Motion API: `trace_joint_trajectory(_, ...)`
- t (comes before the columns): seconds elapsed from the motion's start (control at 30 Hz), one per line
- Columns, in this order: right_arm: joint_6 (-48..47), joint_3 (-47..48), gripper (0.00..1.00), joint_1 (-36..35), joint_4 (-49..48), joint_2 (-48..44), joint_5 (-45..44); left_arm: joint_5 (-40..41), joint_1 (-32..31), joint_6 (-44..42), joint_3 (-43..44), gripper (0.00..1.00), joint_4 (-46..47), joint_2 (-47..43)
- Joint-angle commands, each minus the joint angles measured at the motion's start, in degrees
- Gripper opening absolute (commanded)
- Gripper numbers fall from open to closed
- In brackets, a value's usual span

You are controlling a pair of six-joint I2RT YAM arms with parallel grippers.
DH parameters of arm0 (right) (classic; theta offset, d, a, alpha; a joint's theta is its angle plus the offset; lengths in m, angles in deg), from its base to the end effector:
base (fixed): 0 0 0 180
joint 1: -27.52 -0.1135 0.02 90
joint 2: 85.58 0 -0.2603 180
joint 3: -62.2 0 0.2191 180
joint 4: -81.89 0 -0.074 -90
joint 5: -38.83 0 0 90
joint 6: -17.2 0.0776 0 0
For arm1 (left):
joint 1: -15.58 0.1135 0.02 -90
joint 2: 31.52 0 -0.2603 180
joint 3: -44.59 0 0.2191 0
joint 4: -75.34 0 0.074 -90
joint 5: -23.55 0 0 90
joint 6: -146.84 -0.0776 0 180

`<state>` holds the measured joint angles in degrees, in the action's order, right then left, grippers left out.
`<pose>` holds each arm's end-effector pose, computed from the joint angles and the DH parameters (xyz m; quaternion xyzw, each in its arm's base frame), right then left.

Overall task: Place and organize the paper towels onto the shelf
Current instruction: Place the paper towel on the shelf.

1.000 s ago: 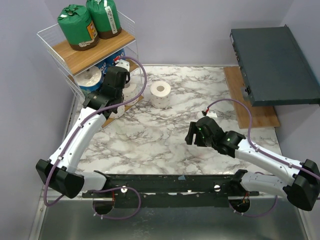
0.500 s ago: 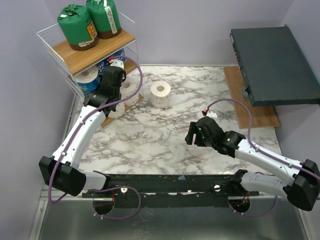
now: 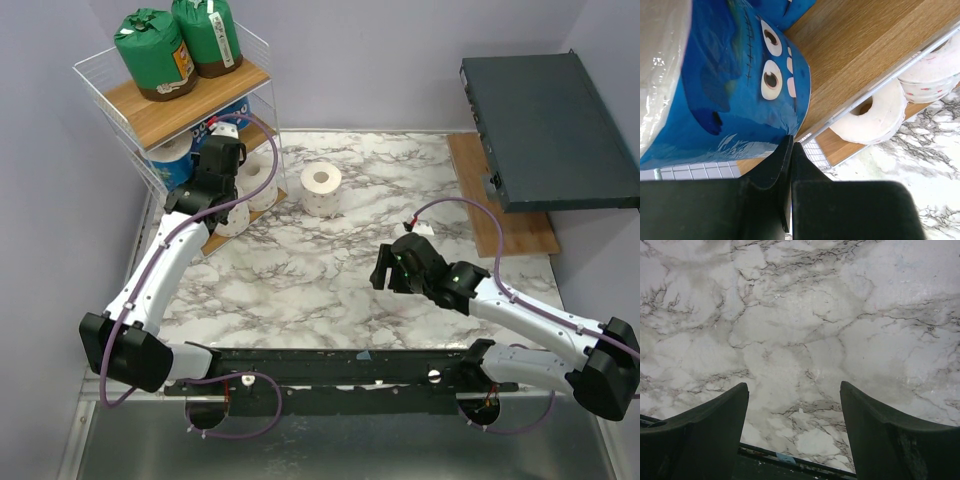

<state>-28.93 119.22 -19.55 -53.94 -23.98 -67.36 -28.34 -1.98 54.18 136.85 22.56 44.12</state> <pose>0.1606 0.1409 0.2133 0.0237 0.9276 0.1562 0.3385 0.2761 -0.0371 0.3486 0.0024 0.8556 0.2332 0.4621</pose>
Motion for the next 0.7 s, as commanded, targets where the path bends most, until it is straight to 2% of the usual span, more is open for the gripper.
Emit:
trace_joint_trajectory(0.0,-0.2,0.6,0.77,-0.1,-0.3,-0.1,-0.2,3.5,2.1,1.1,-0.2,0.0,0.9,-2.0)
trace_joint_trajectory(0.23,-0.1,0.4,0.77,-0.1,-0.4,-0.4,-0.2,2.2,3.5,5.5,0.0,0.0,1.0,-2.6)
trace_joint_trajectory(0.67,-0.1,-0.2,0.77,-0.2,0.1,-1.5,-0.7,2.8,5.2,8.0,0.6,0.0,0.6,-2.4)
